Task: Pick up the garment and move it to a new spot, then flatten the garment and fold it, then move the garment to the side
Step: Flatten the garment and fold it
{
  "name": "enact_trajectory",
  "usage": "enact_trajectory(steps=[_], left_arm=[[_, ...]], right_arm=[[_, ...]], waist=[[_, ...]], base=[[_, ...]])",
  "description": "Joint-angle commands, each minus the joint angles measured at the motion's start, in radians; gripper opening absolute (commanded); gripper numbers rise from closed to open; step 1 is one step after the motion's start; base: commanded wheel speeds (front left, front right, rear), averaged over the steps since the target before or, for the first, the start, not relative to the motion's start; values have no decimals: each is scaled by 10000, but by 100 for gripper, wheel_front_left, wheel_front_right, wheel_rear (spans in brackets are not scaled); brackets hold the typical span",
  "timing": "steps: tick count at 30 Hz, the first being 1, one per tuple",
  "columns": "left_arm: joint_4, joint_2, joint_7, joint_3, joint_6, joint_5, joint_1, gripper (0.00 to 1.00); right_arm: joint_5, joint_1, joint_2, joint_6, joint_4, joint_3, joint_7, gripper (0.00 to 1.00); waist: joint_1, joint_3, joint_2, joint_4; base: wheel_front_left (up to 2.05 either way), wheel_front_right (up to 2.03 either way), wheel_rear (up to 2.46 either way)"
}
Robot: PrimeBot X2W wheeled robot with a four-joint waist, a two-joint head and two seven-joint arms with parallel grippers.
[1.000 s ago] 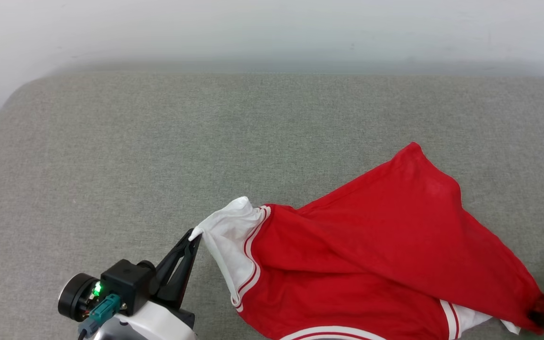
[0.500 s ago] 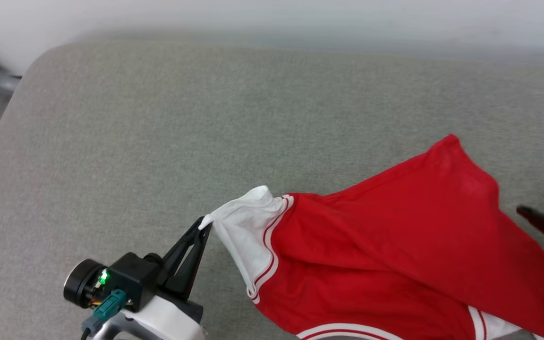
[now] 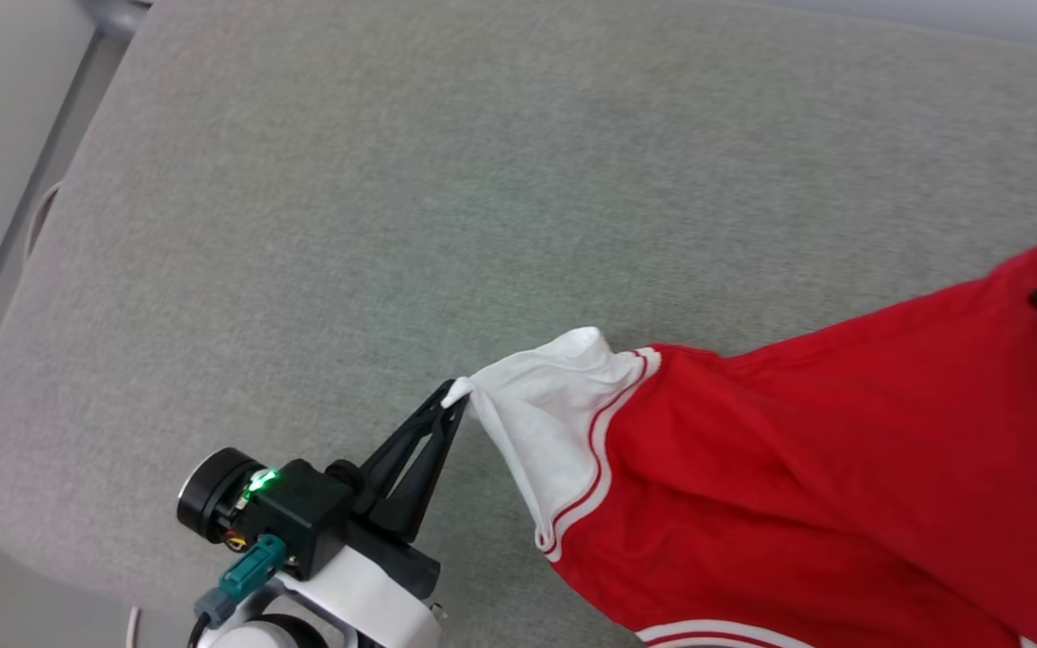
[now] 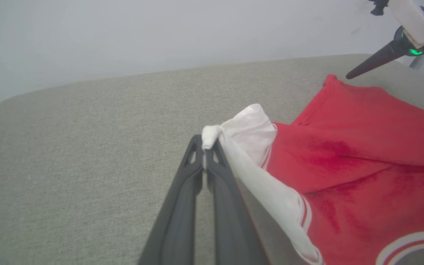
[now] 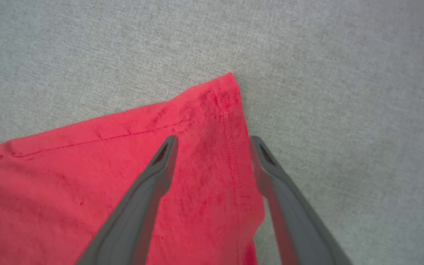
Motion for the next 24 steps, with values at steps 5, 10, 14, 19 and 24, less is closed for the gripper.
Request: enact_trajectory(steps=[5,10,14,19,24], left_arm=[[141,-167,-198,-181,-160,30,-283,0],[225,-248,-273,-294,-205,35,-437,0],[320,-262,-337,-350,-249,19,-540,0],[428,-273,-359,-364,-268,-21,-607,0],[545,-279,-411,-357,-219,-41,-626,0]], right_arm=[[-442,-454,-254,-12,786,-93,-183,100],[-685,-478,-237,-10,1371,-97,-466,100],[-841,-433,-80,-10,1699,-138,-852,100],[-909,-354,52,-9,2018,-87,-1073,93],[-846,-283,81,-9,2313,62,-1115,0]], waist=[[-2,610,-1,726],[-2,807,-1,931],[-2,920,-1,1053],[-2,968,-1,1146],[-2,867,-1,1138]], base=[[0,0,0],[0,0,0],[0,0,0],[0,0,0],[0,0,0]])
